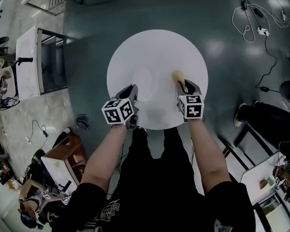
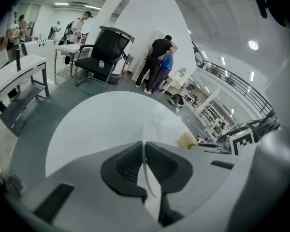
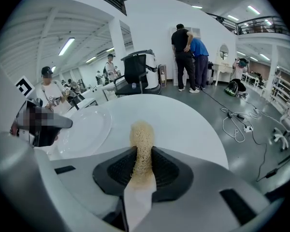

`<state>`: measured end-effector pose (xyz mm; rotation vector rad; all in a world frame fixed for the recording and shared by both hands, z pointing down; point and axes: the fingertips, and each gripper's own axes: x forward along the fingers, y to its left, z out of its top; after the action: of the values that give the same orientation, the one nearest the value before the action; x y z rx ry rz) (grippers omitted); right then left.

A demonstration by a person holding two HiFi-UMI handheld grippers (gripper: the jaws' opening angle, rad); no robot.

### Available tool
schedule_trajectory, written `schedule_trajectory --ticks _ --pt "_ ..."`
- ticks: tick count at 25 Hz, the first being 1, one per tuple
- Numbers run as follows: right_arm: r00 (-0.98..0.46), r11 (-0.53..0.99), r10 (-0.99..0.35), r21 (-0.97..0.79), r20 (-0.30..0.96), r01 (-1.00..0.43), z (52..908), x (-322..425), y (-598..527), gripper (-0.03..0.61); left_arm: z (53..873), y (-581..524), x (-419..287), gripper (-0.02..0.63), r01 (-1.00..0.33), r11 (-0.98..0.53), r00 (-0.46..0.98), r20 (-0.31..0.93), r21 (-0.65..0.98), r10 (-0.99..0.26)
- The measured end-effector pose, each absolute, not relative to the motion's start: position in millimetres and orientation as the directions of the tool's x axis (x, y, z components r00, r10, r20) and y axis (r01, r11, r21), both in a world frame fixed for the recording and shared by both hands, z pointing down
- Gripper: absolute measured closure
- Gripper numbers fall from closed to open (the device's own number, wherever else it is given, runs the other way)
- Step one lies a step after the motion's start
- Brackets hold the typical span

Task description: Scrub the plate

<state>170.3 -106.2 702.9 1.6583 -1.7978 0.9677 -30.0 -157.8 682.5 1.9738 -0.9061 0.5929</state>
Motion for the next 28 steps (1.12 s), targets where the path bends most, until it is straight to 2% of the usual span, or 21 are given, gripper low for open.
schedule_trajectory --ticks 21,28 --pt "-0.109 -0.01 -0.633 -0.149 0.766 -0.989 702.9 168.9 -108.1 0.48 709.1 -165.6 -45.8 0.549 -0.842 -0.461 0.48 0.778 0.279 -0.406" --pt "-0.123 0.009 -0.642 -0.152 0.756 -0.988 698.0 169.4 -106.6 0.442 711.1 -167.3 -51.7 0.53 -0.852 -0.48 0.438 0.785 0.207 -0.437"
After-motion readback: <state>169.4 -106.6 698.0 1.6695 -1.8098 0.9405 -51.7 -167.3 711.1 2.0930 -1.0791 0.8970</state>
